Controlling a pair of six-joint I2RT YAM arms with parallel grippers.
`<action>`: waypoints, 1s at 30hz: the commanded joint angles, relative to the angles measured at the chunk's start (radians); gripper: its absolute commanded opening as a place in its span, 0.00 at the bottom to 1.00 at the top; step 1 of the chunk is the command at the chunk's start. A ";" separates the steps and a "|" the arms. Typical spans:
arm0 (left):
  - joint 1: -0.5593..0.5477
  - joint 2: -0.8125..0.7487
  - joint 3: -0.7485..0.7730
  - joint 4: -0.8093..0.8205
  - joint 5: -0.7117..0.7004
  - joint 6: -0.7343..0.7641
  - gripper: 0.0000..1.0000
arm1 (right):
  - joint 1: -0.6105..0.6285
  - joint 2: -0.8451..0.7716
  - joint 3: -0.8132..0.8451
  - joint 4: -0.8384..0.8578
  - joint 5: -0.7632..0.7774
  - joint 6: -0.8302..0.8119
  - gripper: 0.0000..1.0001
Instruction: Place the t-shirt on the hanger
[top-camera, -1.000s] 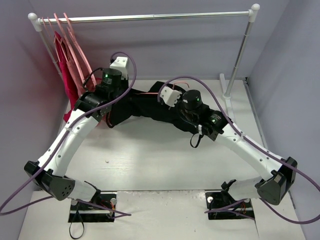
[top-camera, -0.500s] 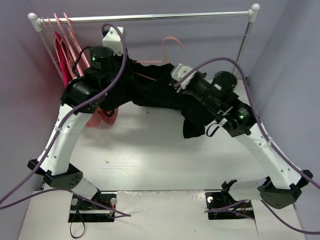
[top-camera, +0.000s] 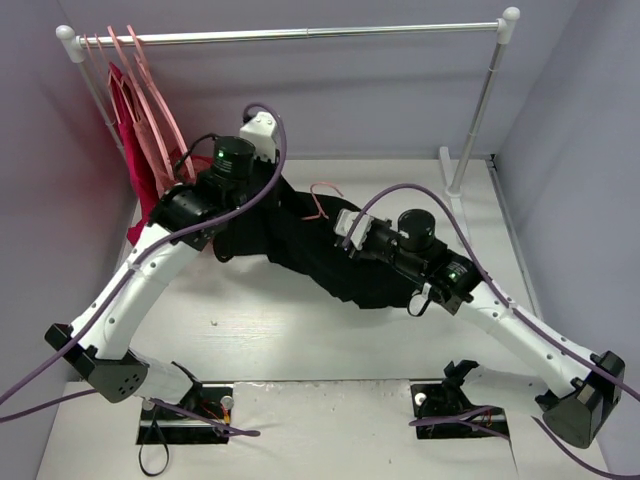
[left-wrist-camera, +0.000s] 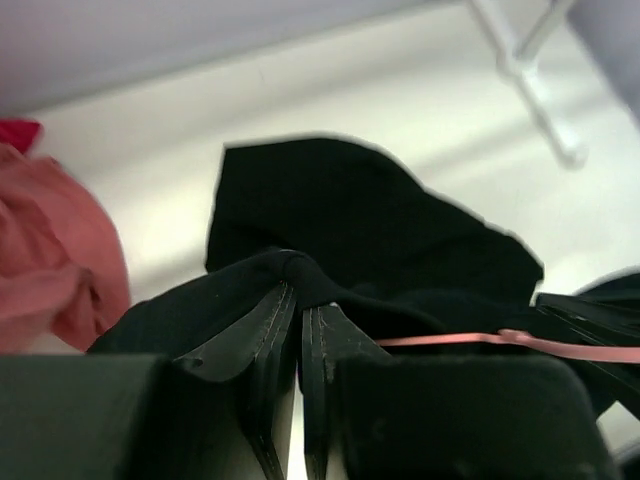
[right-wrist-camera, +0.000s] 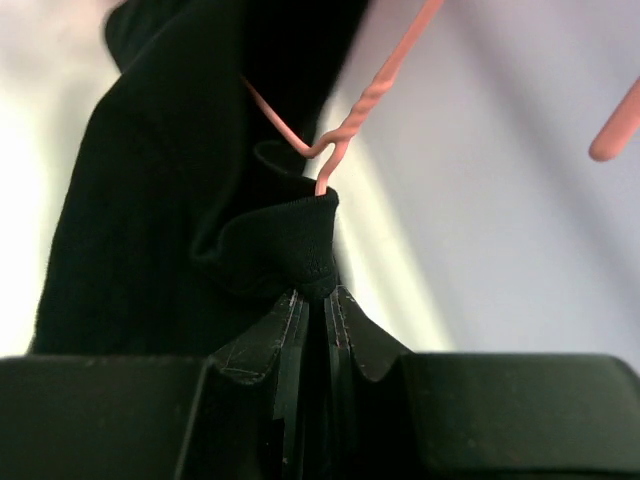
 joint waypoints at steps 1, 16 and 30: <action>0.001 -0.043 -0.025 0.111 0.077 -0.009 0.08 | -0.013 -0.079 -0.046 0.205 -0.067 0.048 0.00; -0.005 -0.022 -0.143 0.138 0.224 -0.083 0.26 | -0.196 -0.128 -0.123 0.349 -0.205 0.147 0.00; 0.008 -0.048 -0.021 0.074 0.166 0.196 0.49 | -0.286 -0.130 -0.120 0.365 -0.309 0.178 0.00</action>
